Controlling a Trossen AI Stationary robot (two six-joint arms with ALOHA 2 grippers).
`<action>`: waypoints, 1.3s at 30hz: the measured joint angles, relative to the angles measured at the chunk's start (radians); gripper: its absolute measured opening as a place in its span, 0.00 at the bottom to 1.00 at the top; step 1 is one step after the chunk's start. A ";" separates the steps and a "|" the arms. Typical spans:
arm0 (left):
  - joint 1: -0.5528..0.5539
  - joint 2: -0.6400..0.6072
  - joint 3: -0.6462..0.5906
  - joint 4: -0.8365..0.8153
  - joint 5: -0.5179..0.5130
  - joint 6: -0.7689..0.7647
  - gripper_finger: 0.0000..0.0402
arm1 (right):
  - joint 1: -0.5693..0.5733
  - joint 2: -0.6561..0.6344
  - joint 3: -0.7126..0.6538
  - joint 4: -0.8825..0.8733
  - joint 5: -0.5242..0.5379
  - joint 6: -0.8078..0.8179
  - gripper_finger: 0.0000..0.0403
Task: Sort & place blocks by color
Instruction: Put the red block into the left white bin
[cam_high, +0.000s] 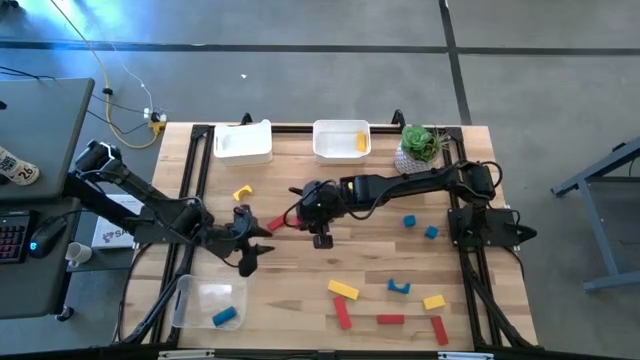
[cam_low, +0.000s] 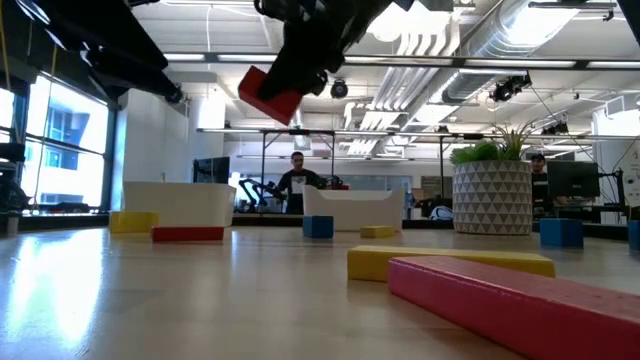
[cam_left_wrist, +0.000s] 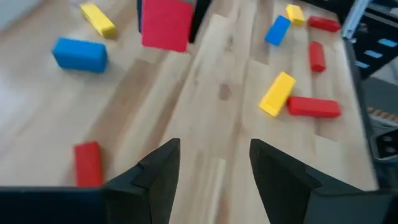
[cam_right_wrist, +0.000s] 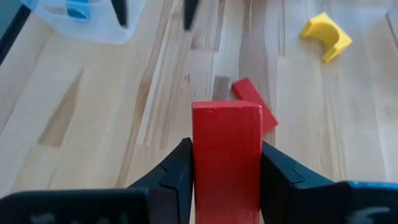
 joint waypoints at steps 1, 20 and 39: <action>0.006 0.000 0.000 0.001 -0.010 0.016 0.46 | 0.000 0.000 0.000 0.009 0.000 0.004 0.27; 0.115 0.001 0.000 0.207 -0.072 0.311 0.46 | 0.034 -0.001 0.000 0.120 0.006 0.005 0.27; 0.119 -0.004 0.000 0.216 -0.020 0.364 0.46 | 0.031 -0.001 0.000 0.146 0.060 0.086 0.27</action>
